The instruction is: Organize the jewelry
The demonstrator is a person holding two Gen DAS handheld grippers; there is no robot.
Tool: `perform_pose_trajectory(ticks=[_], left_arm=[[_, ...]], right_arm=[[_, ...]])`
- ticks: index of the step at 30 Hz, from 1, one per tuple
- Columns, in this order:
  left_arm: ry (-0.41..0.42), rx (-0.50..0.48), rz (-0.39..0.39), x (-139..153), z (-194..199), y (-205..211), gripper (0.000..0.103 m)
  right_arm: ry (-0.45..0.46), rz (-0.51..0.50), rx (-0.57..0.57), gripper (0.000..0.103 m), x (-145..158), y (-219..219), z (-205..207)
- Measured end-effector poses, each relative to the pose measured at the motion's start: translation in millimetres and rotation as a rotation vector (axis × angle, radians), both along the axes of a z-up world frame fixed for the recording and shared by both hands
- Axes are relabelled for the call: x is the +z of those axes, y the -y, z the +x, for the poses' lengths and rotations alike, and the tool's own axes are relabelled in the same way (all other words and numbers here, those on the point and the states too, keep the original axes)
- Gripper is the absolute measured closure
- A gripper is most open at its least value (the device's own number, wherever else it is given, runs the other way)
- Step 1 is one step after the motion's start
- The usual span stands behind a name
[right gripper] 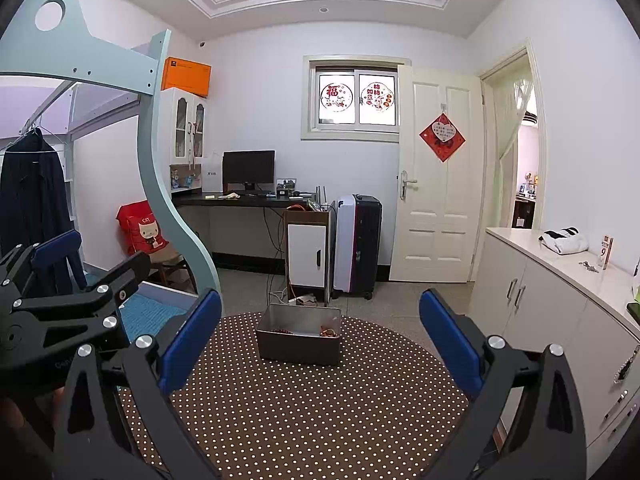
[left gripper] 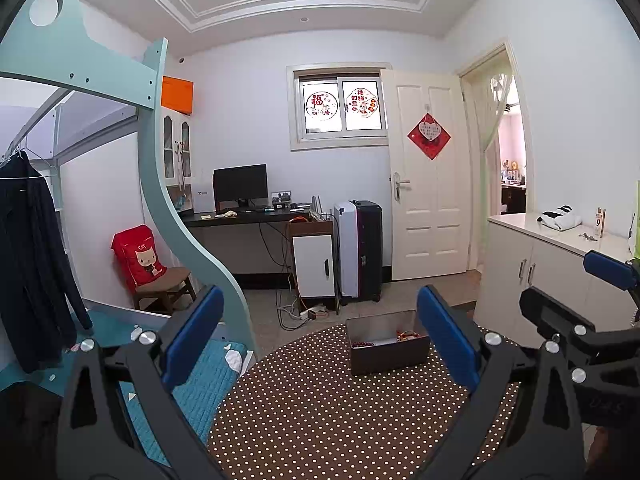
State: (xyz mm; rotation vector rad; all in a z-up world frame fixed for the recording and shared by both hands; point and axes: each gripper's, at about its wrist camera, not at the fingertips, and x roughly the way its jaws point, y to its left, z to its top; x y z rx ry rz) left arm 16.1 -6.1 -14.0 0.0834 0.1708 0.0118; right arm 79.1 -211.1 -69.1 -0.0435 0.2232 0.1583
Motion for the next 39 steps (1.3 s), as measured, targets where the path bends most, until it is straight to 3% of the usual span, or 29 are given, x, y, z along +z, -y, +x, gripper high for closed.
perform_pose_trajectory(ticks=[39], left_arm=[[-0.014, -0.005, -0.002, -1.8, 3.9, -5.0, 0.005]], right_arm=[[-0.011, -0.005, -0.005, 0.007, -2.4, -2.0, 0.3]])
